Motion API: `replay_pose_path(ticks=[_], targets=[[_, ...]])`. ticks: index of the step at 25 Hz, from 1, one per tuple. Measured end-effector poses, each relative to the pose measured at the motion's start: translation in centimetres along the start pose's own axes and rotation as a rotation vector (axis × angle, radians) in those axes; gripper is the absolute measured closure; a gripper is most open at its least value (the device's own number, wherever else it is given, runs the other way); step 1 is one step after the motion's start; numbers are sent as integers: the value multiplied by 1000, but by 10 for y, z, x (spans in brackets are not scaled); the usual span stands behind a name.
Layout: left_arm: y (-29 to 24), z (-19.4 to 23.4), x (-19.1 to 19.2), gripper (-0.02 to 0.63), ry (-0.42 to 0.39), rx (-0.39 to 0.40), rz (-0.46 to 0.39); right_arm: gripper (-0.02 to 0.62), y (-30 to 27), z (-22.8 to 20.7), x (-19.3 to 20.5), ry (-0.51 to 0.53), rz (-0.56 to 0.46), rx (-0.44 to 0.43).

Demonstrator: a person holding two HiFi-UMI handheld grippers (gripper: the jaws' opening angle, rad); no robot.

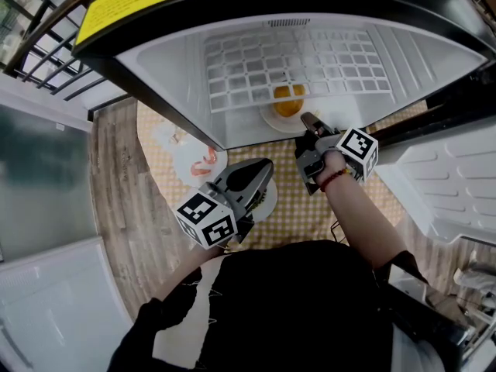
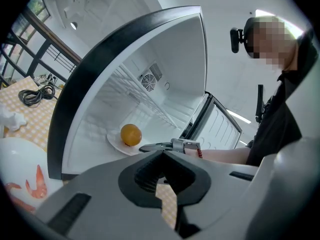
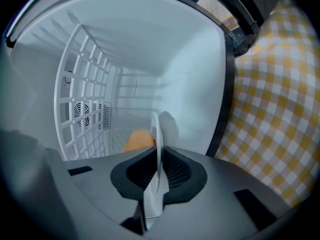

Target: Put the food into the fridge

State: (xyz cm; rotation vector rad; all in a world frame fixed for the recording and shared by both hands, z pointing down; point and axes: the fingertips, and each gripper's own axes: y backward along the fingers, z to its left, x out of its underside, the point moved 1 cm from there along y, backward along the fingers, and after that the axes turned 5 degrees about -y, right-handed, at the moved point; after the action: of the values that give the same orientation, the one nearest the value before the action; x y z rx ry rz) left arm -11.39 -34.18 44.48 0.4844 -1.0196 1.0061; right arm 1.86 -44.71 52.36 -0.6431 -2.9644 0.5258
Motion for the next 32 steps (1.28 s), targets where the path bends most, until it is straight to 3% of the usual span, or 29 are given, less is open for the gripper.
replay_pose_path(ticks=[5, 13, 32], targets=[[3, -2, 2, 594, 5, -1, -1, 557, -3, 0, 1, 18, 6, 52], [6, -6, 2, 594, -9, 10, -7, 557, -7, 2, 4, 132, 32, 128], [15, -13, 4, 594, -6, 21, -35, 537, -10, 13, 1, 487, 17, 206]])
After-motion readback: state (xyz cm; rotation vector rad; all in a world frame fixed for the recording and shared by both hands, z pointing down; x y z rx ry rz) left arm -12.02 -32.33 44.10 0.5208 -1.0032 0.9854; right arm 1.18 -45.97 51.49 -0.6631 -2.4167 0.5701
